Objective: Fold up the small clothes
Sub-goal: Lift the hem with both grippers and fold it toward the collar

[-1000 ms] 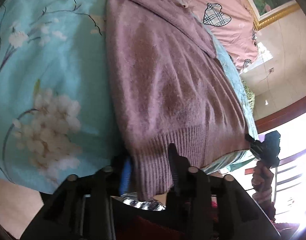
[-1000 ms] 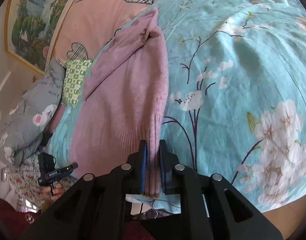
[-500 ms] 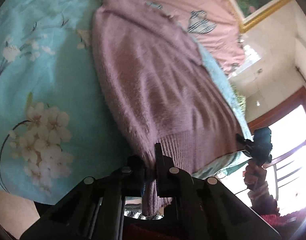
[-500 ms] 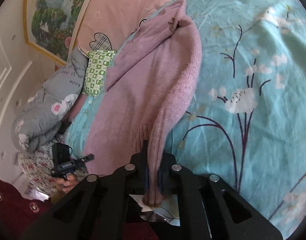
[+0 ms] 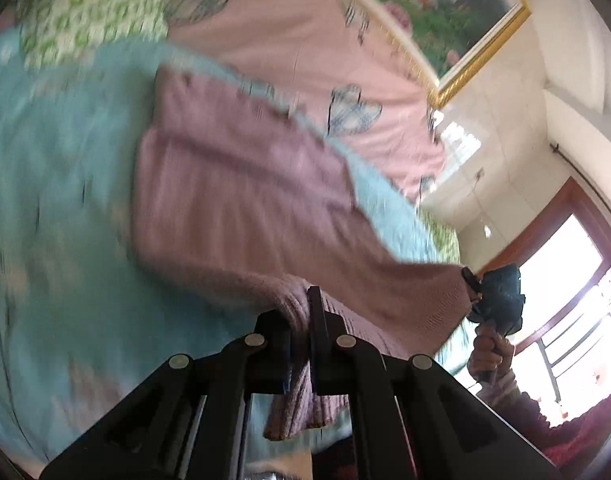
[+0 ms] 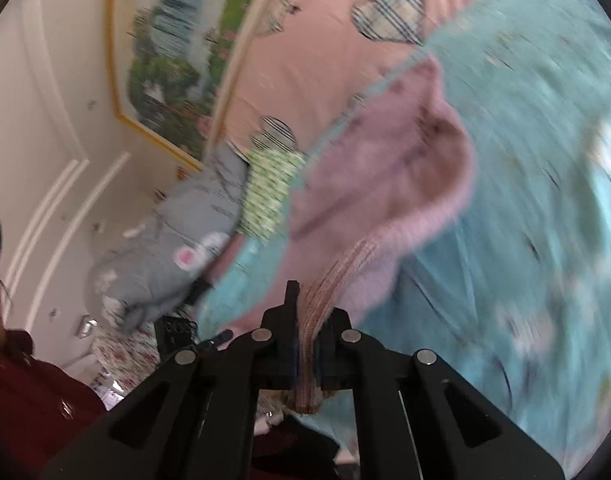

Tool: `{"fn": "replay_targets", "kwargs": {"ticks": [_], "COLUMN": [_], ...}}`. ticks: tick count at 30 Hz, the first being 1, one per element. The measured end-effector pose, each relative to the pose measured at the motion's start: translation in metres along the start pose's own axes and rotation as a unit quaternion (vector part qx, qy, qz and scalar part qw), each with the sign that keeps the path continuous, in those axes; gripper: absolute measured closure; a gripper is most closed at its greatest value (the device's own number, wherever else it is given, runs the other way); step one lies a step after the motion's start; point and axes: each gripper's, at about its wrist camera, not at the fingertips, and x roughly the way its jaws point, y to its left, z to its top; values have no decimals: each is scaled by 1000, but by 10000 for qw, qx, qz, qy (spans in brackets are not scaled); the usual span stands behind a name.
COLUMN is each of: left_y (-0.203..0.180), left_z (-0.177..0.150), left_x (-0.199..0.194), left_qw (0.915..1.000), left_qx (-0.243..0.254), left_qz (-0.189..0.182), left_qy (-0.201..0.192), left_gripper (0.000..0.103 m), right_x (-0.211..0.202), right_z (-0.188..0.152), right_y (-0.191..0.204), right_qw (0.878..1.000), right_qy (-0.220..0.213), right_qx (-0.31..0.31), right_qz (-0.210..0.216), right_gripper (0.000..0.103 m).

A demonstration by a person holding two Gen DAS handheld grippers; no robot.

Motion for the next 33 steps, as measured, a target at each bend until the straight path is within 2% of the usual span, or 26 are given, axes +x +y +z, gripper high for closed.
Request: {"fn": "replay_targets", "kwargs": {"ticks": [5, 8, 14, 17, 22, 24, 28, 32, 33], "left_y": [9, 23, 61, 83, 125, 139, 163, 171, 171], "left_z": [64, 107, 185, 214, 254, 263, 272, 276, 276], "left_x": [20, 41, 109, 147, 194, 206, 242, 259, 260], "left_qw": [9981, 9955, 9923, 9913, 9883, 9874, 9853, 9839, 9838], "left_qx": [2, -56, -141, -161, -248, -314, -226, -188, -160], "left_qz": [158, 492, 891, 1094, 1361, 1436, 1658, 1767, 1779], "left_qy": [-604, -810, -847, -711, -636, -588, -346, -201, -177], "left_gripper": [99, 99, 99, 100, 99, 100, 99, 98, 94], "right_x": [37, 67, 131, 171, 221, 237, 268, 280, 279], "right_z": [57, 94, 172, 204, 248, 261, 266, 262, 262], "right_y": [-2, -6, -29, -42, -77, -95, -129, -148, -149], "right_qw": [9997, 9987, 9961, 9926, 9902, 9862, 9745, 9720, 9728], "right_qy": [-232, -322, -499, -439, -460, -466, -254, -134, -156], "right_qx": [-78, -179, -20, -99, 119, 235, 438, 548, 591], "right_qz": [46, -345, -729, -1130, -1314, -1570, -2186, -2281, -2234], "right_gripper": [97, 97, 97, 97, 97, 96, 94, 93, 93]}}
